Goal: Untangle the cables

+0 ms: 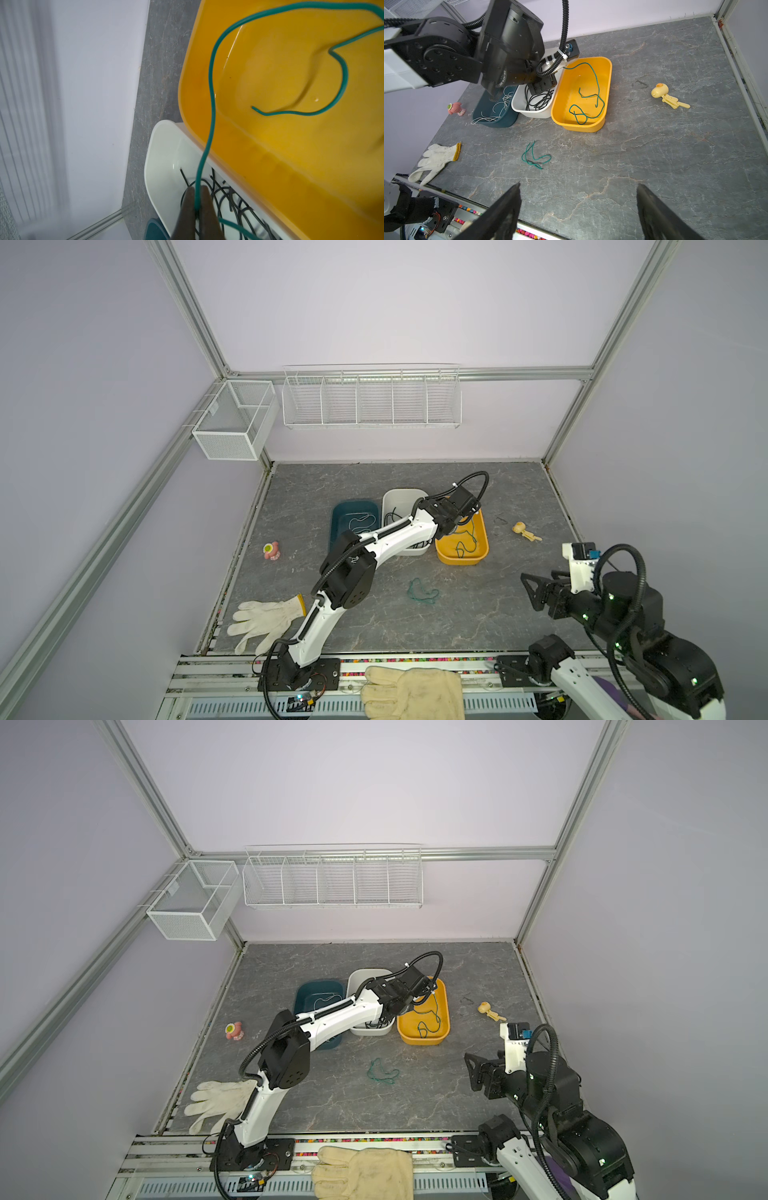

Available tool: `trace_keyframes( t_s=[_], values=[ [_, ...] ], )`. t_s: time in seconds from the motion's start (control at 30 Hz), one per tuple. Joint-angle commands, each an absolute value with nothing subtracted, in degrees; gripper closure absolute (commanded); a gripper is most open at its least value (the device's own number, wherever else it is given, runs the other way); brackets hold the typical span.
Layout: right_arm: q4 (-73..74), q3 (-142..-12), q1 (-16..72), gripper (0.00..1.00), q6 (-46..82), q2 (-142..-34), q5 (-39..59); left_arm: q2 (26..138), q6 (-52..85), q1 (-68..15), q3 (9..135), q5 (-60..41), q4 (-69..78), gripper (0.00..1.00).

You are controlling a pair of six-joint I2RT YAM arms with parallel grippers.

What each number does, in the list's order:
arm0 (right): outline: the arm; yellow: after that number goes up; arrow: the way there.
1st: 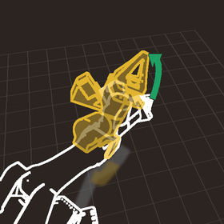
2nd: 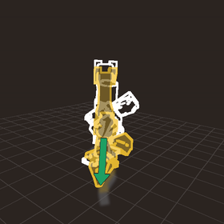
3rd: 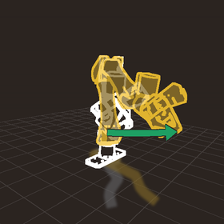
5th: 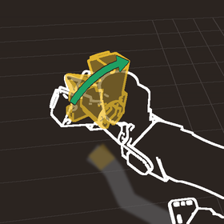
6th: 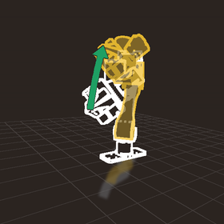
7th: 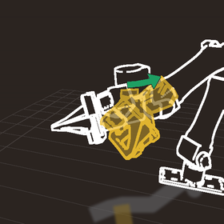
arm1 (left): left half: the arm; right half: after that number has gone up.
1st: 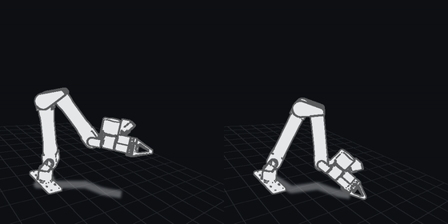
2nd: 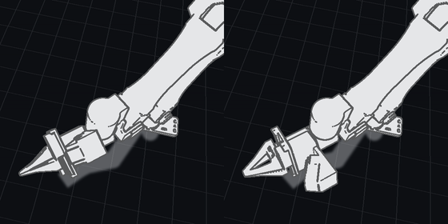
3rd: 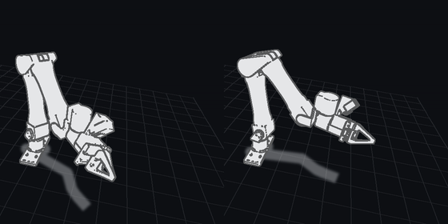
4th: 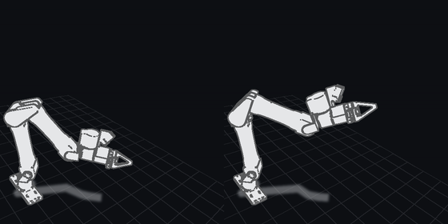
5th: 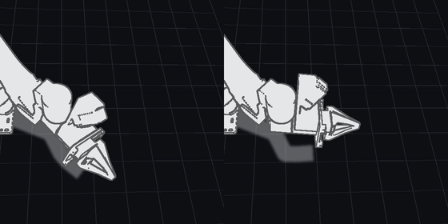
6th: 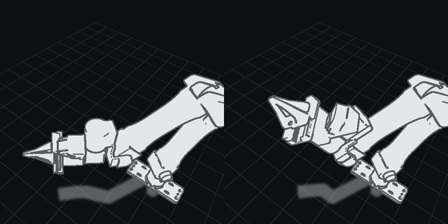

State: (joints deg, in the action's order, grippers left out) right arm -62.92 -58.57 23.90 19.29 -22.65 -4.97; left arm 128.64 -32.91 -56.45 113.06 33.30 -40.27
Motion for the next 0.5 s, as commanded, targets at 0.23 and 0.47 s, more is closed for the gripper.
trace_keyframes(
  t_s=[0.23, 0.47],
  values=[
    [-60.6, -57.3, 24.3, 0.12, 19.2, -21.7, -5.4, 135.9, -33.6, -58.2, 124.1, 35.2, -49.7, 1.0],
    [-60.4, -57.0, 24.3, 0.12, 19.3, -21.5, -5.1, 138.7, -32.9, -59.0, 127.4, 34.6, -51.6, 1.0]
  ],
)
